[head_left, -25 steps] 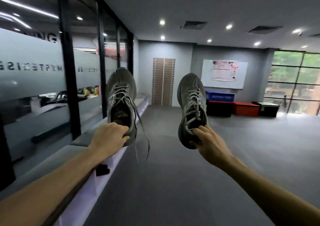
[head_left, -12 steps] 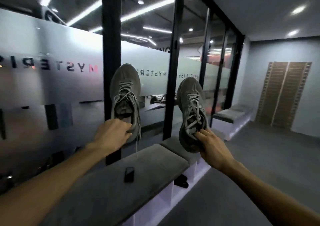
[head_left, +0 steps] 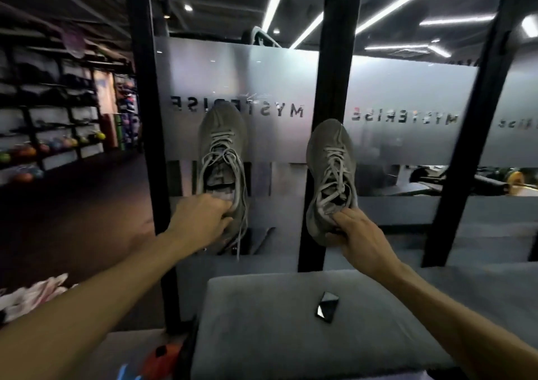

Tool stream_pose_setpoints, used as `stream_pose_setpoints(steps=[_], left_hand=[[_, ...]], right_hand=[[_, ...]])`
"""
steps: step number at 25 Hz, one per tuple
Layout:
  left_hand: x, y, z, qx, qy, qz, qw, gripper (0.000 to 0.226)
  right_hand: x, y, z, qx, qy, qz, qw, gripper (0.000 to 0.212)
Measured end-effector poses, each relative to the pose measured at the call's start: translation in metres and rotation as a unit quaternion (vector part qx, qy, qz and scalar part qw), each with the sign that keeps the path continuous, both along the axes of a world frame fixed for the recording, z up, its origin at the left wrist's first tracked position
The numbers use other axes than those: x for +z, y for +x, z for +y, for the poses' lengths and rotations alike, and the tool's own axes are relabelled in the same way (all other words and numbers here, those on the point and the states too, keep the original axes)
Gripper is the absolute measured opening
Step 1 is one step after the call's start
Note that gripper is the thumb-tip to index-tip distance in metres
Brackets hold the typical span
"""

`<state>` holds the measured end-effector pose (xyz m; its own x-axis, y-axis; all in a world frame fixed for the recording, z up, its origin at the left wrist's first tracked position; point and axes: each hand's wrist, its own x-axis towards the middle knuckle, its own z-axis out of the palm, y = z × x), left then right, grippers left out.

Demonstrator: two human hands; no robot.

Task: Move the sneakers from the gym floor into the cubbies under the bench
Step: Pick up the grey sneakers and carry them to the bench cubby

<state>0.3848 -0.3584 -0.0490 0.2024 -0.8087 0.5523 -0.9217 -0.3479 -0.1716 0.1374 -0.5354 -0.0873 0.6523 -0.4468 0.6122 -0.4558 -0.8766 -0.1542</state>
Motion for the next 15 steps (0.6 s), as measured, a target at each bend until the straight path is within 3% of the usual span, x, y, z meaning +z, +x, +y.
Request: stream_pose_setpoints(steps=[6,15], left_hand=[[-0.008,-0.028,0.018,0.117,0.028,0.043,0.992,0.020],[-0.050,-0.055,0.049,0.105,0.024,0.063,0.992,0.015]], right_hand=[[-0.011,0.021,-0.030,0.134,0.006,0.012,0.991,0.017],[-0.060,0.015,0.001,0.134,-0.001,0.005,0.991,0.013]])
